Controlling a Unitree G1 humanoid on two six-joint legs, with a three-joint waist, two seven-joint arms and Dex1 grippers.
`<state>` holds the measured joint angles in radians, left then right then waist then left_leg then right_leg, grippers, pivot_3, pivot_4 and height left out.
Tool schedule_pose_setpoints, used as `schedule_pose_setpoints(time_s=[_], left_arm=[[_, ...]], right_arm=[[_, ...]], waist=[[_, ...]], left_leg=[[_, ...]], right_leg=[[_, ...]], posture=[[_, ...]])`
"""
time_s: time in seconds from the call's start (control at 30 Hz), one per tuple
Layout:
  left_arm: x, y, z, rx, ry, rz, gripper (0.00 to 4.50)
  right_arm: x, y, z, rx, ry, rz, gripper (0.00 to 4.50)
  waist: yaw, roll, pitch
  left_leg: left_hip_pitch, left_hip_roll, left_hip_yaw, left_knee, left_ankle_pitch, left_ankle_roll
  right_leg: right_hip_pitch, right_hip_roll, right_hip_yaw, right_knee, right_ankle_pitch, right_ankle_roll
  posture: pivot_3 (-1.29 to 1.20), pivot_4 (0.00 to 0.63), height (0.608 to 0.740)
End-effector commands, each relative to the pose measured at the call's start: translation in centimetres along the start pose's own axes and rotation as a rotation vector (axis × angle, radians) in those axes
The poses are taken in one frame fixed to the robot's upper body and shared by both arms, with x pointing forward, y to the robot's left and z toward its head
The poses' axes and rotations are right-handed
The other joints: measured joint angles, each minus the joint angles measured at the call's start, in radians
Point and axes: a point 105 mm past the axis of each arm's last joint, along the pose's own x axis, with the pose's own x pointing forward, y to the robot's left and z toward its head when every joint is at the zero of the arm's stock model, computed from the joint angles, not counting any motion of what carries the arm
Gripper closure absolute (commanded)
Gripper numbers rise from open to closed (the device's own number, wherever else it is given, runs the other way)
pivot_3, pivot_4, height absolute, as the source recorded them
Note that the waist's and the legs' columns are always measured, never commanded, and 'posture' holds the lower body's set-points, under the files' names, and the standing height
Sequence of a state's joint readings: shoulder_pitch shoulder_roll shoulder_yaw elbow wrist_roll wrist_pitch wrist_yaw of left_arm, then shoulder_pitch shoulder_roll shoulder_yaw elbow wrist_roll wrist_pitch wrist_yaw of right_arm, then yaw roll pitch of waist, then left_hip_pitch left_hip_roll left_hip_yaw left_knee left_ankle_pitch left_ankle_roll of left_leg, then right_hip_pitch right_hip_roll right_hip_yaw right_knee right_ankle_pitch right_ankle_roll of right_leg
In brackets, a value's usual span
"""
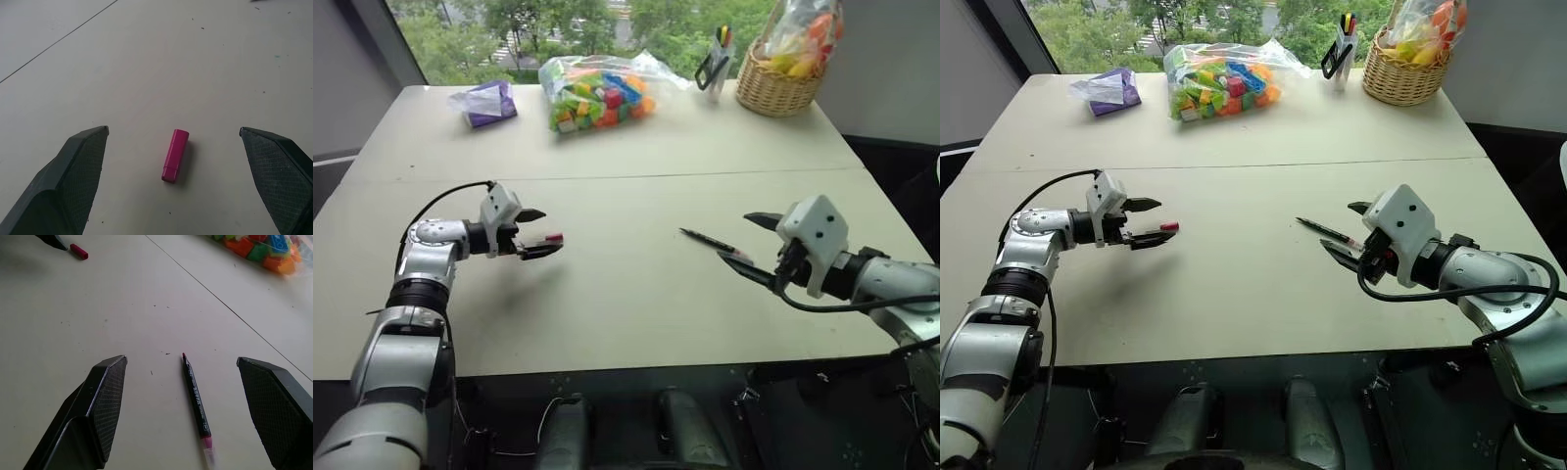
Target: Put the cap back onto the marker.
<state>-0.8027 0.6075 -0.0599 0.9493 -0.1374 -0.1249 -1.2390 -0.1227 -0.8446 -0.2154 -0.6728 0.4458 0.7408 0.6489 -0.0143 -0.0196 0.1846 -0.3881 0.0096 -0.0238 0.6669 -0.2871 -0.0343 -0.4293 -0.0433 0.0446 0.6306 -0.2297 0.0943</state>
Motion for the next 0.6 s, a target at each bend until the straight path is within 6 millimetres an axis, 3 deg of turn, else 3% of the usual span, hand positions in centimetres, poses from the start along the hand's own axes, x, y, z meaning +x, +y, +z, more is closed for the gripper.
schedule_pose_setpoints(time_s=[0.03, 0.6], left_arm=[[-0.2, 0.4, 0.0, 0.037, 0.047, -0.013, 0.02], [-0.1, 1.0, -1.4, 0.045, 0.114, 0.032, 0.02]], right_arm=[[-0.9, -0.5, 1.4, -0.041, -0.041, -0.06, 0.8], [-0.7, -0.9, 1.7, -0.052, -0.052, -0.071, 0.8]], waist=[[0.001, 0.0, 0.0], [0.001, 0.0, 0.0]], left_leg=[[0.0, 0.0, 0.0, 0.0, 0.0, 0.0], [0.001, 0.0, -0.001, 0.0, 0.0, 0.0]], right_leg=[[0.0, 0.0, 0.0, 0.0, 0.0, 0.0], [0.001, 0.0, 0.0, 0.002, 0.0, 0.0]], posture=[[0.0, 0.15, 0.74], [0.0, 0.15, 0.74]])
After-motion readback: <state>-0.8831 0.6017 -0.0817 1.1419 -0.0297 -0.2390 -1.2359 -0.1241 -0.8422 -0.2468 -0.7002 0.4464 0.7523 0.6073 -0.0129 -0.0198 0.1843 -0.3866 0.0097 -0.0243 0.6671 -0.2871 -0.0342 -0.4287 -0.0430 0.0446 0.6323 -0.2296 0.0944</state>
